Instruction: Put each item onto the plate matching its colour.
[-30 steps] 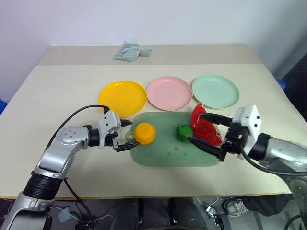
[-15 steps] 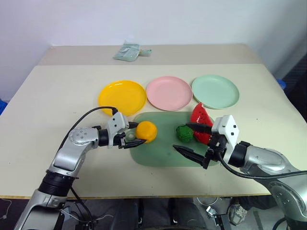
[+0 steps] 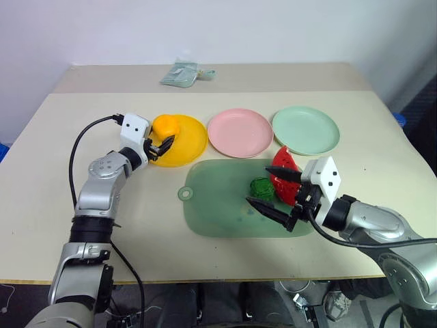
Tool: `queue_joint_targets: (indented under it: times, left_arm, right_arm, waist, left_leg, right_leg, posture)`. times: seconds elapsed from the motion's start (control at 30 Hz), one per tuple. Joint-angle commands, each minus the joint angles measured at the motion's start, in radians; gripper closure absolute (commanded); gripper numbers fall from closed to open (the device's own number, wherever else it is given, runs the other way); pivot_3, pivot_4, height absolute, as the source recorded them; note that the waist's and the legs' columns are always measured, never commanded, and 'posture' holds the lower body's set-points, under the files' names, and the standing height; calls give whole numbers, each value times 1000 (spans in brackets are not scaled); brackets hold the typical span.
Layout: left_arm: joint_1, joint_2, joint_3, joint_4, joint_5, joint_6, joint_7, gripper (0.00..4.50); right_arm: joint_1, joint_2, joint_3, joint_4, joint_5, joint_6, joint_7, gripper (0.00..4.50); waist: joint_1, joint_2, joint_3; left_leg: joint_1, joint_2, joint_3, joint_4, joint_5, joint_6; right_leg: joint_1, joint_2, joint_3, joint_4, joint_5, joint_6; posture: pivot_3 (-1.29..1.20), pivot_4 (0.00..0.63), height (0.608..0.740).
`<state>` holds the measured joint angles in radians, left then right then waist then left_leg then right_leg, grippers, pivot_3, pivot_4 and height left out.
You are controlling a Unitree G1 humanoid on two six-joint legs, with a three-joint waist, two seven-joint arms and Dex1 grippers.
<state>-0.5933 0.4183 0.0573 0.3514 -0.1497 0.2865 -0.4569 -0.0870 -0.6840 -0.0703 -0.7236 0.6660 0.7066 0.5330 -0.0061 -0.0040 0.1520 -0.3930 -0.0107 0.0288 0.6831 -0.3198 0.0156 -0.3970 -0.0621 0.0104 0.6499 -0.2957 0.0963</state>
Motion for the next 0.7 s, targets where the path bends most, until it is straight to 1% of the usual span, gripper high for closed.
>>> queue_joint_targets:
  times: [0.03,0.07,0.1,0.13,0.27,0.47,0.5,0.6,0.7]
  left_arm:
    - [-67,-24,-6,61,15,-18,11,1163]
    - [-81,-32,-4,82,14,-18,13,648]
    - [-91,-37,-3,99,18,-22,16,237]
    - [-99,-40,-3,113,23,-27,19,55]
    - [-97,-27,-13,101,55,-77,18,55]
    - [-54,-12,51,11,7,-114,4,55]
    - [-37,-3,49,-20,1,-115,-16,55]
    - [24,43,20,-108,13,-132,-85,55]
    - [63,73,8,-161,15,-140,-127,55]
  right_arm:
    - [-28,7,6,25,-30,-11,-10,0]
    - [-34,7,6,32,-34,-8,-11,0]
    - [-37,6,6,36,-38,-5,-13,0]
    - [-40,5,6,38,-42,-4,-13,0]
    - [-24,-7,-9,24,-74,-5,-29,0]
    - [2,-29,-33,-10,-68,6,-13,0]
    - [0,-41,-21,-18,-77,9,-6,0]
    - [-22,-95,70,-6,-167,20,-6,0]
    - [-55,-97,132,37,-229,38,-30,0]
  waist:
    - [5,0,0]
    - [9,0,0]
    - [12,0,0]
    - [14,0,0]
    - [17,0,0]
    - [16,0,0]
    - [16,0,0]
    - [13,0,0]
    - [12,0,0]
  left_leg:
    - [0,0,0,0,0,0]
    - [0,0,0,1,1,-1]
    - [-1,0,0,1,2,-3]
    - [-1,0,0,1,2,-4]
    - [-1,0,0,1,3,-5]
    - [-1,0,0,1,3,-5]
    - [-1,0,0,1,3,-5]
    - [0,0,0,0,3,-6]
    - [0,0,0,0,3,-6]
  right_leg:
    - [0,0,0,0,0,0]
    - [0,0,0,0,0,0]
    - [0,0,0,0,0,0]
    - [0,0,0,0,0,0]
    - [-1,0,0,0,0,0]
    - [-1,0,0,0,0,0]
    - [-1,0,0,0,0,0]
    - [-1,0,0,0,0,0]
    - [-1,-1,0,0,0,0]
  posture:
    - [0,150,740]
    - [0,150,740]
    - [0,150,740]
    - [0,150,740]
    - [0,150,740]
    - [0,150,740]
    - [0,150,740]
    - [0,150,740]
    - [0,150,740]
